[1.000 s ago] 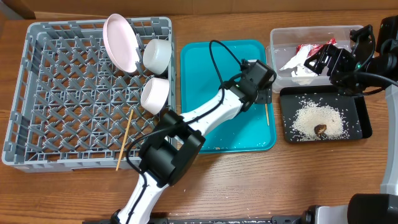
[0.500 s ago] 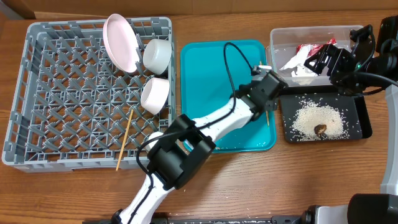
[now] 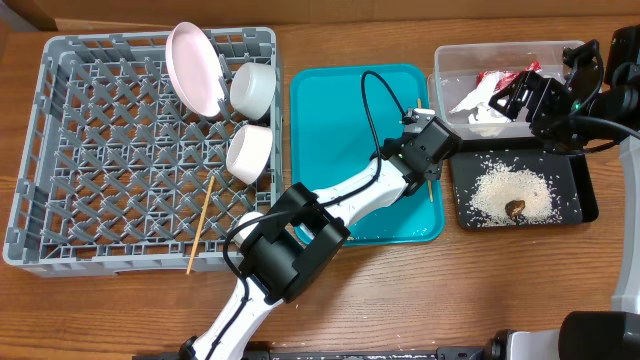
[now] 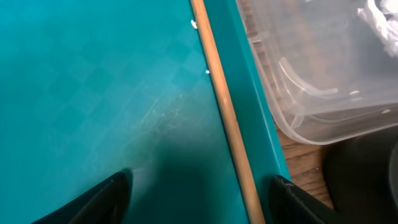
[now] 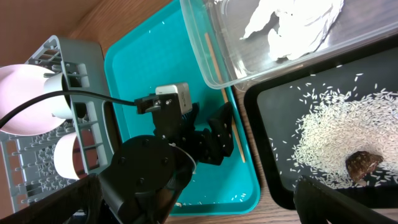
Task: Sort waste into correct bins and load items into the dishwasher
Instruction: 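Reach the left gripper to the second chopstick at the tray's right edge, then grasp the second chopstick and carry it into the rack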
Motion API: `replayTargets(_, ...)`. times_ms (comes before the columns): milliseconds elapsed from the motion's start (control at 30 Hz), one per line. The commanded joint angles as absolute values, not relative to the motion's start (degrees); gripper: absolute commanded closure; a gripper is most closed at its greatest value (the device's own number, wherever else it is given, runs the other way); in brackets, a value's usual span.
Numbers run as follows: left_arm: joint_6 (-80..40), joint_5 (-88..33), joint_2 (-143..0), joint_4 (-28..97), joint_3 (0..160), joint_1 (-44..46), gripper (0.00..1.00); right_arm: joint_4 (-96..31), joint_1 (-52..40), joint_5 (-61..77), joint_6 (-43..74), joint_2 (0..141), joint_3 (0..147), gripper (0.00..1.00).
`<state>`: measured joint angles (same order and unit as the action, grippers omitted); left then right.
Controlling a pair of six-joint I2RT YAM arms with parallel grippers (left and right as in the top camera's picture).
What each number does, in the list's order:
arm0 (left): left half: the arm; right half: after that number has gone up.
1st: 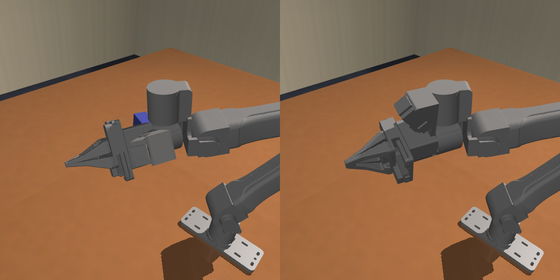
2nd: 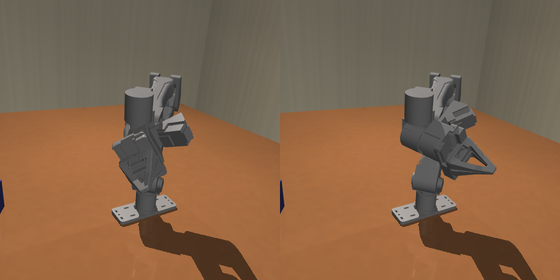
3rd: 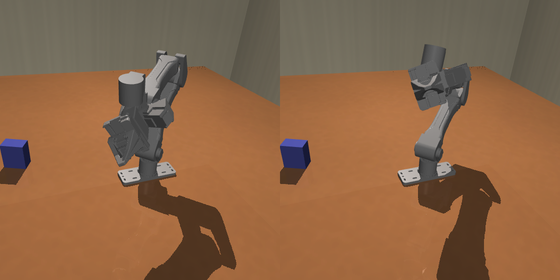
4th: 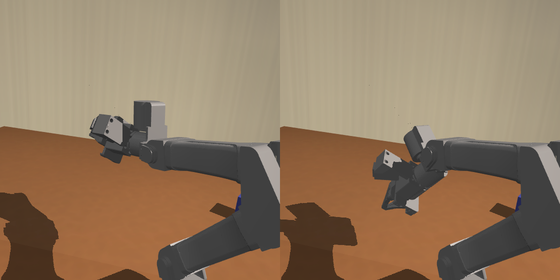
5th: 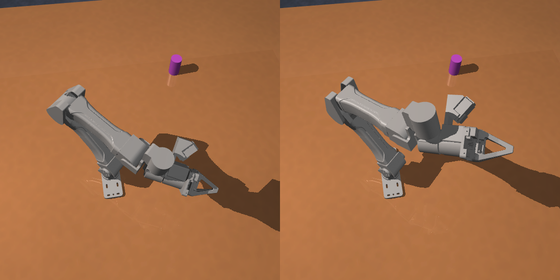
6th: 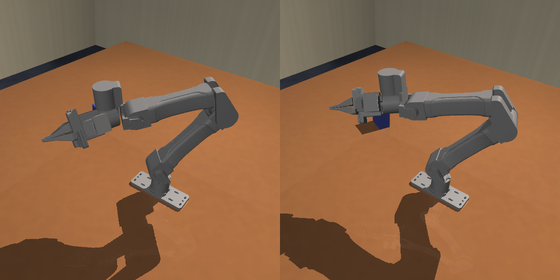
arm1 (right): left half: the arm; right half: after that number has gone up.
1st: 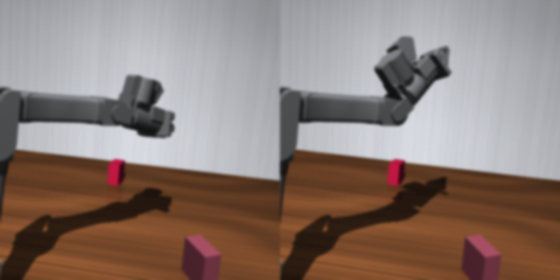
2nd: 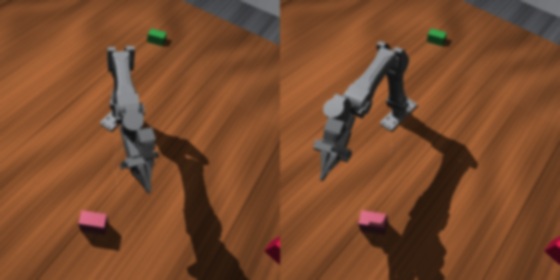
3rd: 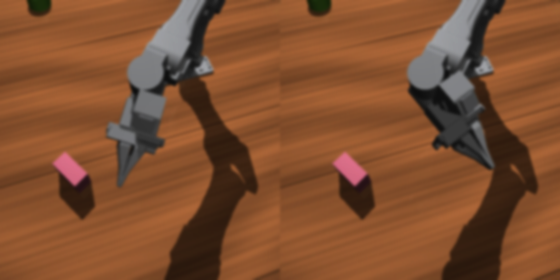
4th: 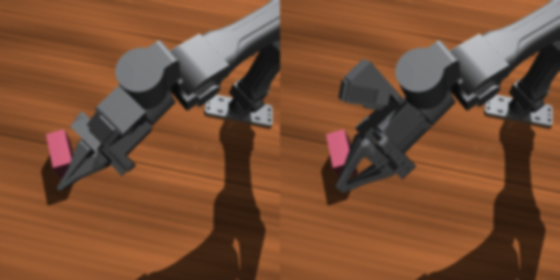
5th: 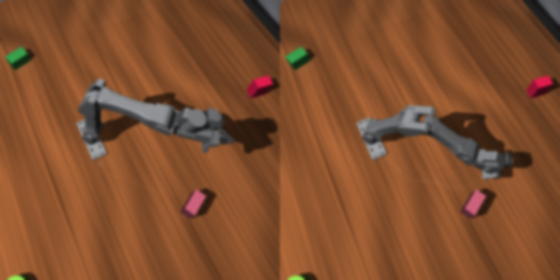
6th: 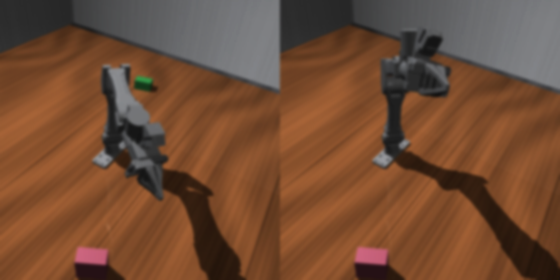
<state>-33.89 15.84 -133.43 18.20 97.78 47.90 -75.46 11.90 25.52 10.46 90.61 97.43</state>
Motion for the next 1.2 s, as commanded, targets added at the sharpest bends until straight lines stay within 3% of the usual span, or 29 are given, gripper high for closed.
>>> replayTargets(0,-32.6,17.6,-135.3,18.6,98.2,47.6,0.27,-75.1,11.6,25.5,10.0,90.5,97.4,0.00)
replayTargets(200,-32.9,16.6,-138.2,17.7,98.2,47.6,0.34,-75.1,11.6,25.5,10.0,90.5,97.4,0.00)
replayTargets(367,-33.0,16.5,-138.7,17.7,98.2,47.5,0.64,-75.1,11.6,25.5,10.0,90.5,97.4,0.00)
replayTargets(700,-33.0,16.5,-138.6,19.7,98.9,47.2,0.96,-75.1,11.6,25.5,10.0,90.5,97.4,0.00)
replayTargets(933,-32.9,16.6,-138.6,27.9,103.4,46.3,0.96,-75.1,11.6,25.5,10.0,90.5,97.4,0.00)
replayTargets(1167,-29.3,17.1,-138.6,43.7,115.5,43.7,0.96,-75.1,11.6,25.5,10.0,90.5,97.4,0.00)
